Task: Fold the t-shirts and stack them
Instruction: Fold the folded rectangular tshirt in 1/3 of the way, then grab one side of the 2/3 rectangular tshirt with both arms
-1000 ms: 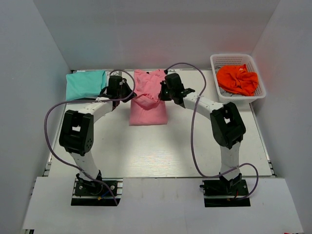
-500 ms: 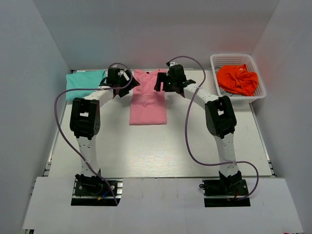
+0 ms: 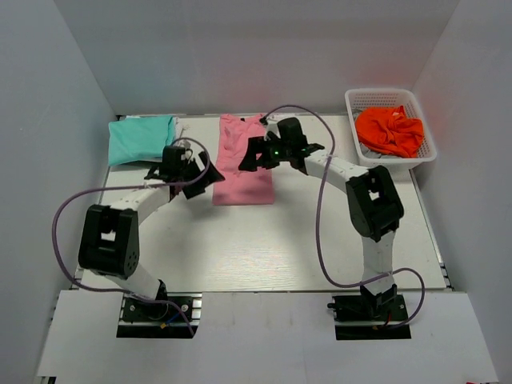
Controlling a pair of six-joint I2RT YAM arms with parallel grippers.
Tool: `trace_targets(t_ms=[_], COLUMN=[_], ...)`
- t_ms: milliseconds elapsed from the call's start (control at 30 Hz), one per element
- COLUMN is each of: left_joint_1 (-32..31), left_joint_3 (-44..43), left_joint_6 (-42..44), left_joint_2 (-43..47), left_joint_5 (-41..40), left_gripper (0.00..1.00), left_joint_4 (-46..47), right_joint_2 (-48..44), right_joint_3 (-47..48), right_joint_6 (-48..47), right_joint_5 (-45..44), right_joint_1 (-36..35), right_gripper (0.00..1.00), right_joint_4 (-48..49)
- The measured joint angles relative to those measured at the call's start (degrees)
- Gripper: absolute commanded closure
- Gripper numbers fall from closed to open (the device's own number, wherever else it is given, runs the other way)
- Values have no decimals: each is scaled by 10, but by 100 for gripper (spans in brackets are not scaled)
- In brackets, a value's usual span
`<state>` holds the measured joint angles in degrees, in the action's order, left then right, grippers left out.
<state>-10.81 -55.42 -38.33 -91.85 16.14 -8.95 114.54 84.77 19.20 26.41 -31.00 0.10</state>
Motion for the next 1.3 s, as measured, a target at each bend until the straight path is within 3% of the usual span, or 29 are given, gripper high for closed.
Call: trace_targets(t_ms=[133, 367, 533, 667, 867, 1100, 1300], left_joint_1=[0, 1, 1, 1, 1, 1, 1], left_joint_3=[98, 214, 257, 265, 238, 139, 81], left_joint_6=[-2, -11, -16, -16, -13, -5, -2], left_joint_2=[76, 203, 223, 228, 196, 78, -19], left_joint_5=[2, -7, -4, -3, -12, -32, -33], left_gripper=[0, 0, 0, 0, 0, 0, 25], left_joint_4=[-16, -23, -26, -23, -13, 7, 28], right_joint_2=[85, 195, 248, 245, 178, -41, -137], right_joint_3=[78, 133, 174, 131, 79, -24, -141], right_joint_6=[8, 69, 130, 173, 144, 75, 72], right_joint_5=[42, 50, 57, 72, 75, 52, -7], right_joint_1=[-30, -39, -23, -12, -6, -4, 13], right_gripper=[10, 10, 10, 10, 10, 10, 10], right_joint_4=[10, 71, 127, 200, 171, 127, 97])
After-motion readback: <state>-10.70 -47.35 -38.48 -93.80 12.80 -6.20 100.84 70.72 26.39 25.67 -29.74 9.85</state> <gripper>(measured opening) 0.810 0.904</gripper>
